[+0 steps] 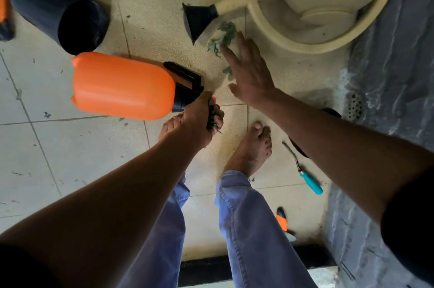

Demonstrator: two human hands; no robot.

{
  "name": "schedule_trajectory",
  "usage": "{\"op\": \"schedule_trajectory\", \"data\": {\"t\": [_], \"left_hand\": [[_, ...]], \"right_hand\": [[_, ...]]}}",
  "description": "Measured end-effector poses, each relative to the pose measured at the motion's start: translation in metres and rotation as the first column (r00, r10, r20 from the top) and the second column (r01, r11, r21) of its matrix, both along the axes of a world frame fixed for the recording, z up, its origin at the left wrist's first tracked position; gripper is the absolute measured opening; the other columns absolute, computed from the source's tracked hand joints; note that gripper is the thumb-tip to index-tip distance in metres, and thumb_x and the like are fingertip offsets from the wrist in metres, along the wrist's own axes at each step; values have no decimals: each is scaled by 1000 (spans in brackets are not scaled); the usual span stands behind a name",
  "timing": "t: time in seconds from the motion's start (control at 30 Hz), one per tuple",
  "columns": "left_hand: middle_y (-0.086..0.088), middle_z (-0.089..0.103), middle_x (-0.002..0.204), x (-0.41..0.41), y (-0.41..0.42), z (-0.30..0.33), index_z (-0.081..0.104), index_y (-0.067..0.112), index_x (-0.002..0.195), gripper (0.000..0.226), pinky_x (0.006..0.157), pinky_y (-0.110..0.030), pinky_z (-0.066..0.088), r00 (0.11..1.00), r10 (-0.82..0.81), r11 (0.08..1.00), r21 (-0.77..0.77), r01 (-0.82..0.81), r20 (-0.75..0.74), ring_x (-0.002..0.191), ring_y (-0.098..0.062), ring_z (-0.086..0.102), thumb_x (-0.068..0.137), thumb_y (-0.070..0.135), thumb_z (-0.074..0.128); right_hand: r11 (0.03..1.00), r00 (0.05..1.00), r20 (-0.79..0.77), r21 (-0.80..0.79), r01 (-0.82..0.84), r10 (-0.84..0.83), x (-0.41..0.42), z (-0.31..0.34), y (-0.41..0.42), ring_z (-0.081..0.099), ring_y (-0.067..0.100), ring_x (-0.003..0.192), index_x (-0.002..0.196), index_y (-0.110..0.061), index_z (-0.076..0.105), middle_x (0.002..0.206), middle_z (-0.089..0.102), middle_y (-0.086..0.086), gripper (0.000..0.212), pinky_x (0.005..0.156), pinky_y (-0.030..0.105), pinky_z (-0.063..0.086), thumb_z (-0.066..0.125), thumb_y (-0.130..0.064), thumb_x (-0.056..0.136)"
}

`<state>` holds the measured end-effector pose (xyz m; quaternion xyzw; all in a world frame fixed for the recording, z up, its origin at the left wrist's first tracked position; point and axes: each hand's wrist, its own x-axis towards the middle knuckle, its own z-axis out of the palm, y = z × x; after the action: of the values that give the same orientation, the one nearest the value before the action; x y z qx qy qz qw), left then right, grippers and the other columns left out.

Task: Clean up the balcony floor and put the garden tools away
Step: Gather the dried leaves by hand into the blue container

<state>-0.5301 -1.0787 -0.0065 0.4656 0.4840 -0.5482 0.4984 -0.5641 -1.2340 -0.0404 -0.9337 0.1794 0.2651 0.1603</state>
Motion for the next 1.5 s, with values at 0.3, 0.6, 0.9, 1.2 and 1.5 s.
{"op": "schedule_trajectory", "data": {"t": [0.3, 0.6, 0.9, 1.2, 1.5], "left_hand": [[3, 44, 60, 3, 12, 1, 46, 20, 66, 37, 36, -14, 33, 998, -55, 998, -38, 55, 3, 50, -8, 41, 99, 28, 61], [1, 48, 56, -1, 10, 2, 47, 17, 71, 33, 34, -17, 35, 996, -83, 996, -46, 82, -16, 44, -9, 47, 100, 26, 61], [1, 49, 56, -6, 8, 7, 47, 17, 68, 37, 35, -18, 38, 991, -133, 990, -54, 131, -21, 45, -10, 49, 100, 29, 61], [-7, 58, 68, -2, -6, 20, 55, 10, 87, 22, 42, -22, 49, 991, -132, 991, -3, 132, 13, 51, -14, 59, 100, 27, 62], [-4, 72, 75, -13, -46, 46, 67, 13, 93, 37, 58, -23, 55, 963, -270, 950, -157, 270, 23, 63, -17, 70, 101, 46, 51]], "right_hand": [[973, 975, 0, -60, -221, 222, 43, -11, -19, 25, 42, 147, 153, -36, 35, 165, 18, 15, 90, 107, 57, 44, 80, -11, 80], [957, 956, 59, 20, -288, 286, -12, -3, 10, 47, 32, 123, 115, -2, 64, 135, 48, 14, 28, 69, 37, 55, 60, 1, 88], [947, 934, 186, 164, 277, -306, -48, -19, 21, 64, 29, 86, 95, -5, 76, 94, 66, 11, 33, 69, 35, 54, 60, 15, 74], [411, 521, -15, 596, 690, -854, -68, 74, 27, 68, -5, 68, 85, -17, 79, 71, 72, -14, 21, 68, 19, 56, 85, -2, 72], [853, 787, 334, 262, 451, -519, -69, 90, 40, 65, 25, 75, 87, -7, 74, 84, 66, 11, 18, 60, 31, 50, 68, 2, 73]]}}
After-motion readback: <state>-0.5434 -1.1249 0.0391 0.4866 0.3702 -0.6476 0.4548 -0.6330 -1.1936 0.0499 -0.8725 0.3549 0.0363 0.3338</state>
